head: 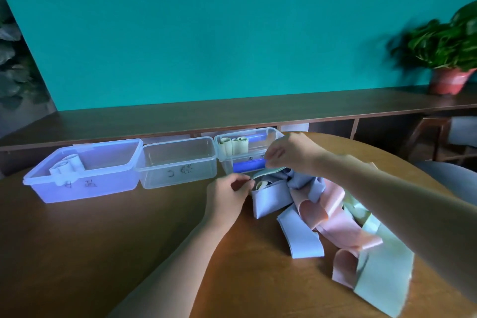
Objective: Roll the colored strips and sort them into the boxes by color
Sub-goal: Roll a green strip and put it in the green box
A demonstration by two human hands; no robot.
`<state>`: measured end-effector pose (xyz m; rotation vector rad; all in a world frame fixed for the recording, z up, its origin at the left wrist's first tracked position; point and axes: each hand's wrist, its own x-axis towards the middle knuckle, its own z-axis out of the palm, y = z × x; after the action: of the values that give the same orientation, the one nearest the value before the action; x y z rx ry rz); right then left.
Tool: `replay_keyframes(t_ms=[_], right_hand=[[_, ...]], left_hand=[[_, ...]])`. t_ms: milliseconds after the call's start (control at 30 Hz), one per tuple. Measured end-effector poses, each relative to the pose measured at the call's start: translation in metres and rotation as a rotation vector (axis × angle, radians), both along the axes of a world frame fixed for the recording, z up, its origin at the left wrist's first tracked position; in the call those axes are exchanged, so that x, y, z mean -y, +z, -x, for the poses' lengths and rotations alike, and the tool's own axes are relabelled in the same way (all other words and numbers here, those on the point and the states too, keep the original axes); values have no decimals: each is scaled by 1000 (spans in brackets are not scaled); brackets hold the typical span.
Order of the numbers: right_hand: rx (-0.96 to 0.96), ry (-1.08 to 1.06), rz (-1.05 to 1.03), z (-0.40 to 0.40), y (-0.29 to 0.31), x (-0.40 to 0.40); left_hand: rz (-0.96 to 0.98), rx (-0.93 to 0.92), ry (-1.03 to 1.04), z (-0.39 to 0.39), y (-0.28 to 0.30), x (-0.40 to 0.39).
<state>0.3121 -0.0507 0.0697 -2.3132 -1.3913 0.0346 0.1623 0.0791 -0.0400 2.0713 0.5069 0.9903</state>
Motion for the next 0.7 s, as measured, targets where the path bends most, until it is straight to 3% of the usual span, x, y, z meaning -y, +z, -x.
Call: replay_keyframes(t_ms=[133,400,700], right_hand=[[68,14,79,16,-18,-1],[195,48,-27,42,-28,-16],[-23,228,-178,114,-7,-55]], left_hand=[[-15,79,58,7,0,-1],[-223,165,206,46,4,-5],[-130,291,386,119,15,-21]])
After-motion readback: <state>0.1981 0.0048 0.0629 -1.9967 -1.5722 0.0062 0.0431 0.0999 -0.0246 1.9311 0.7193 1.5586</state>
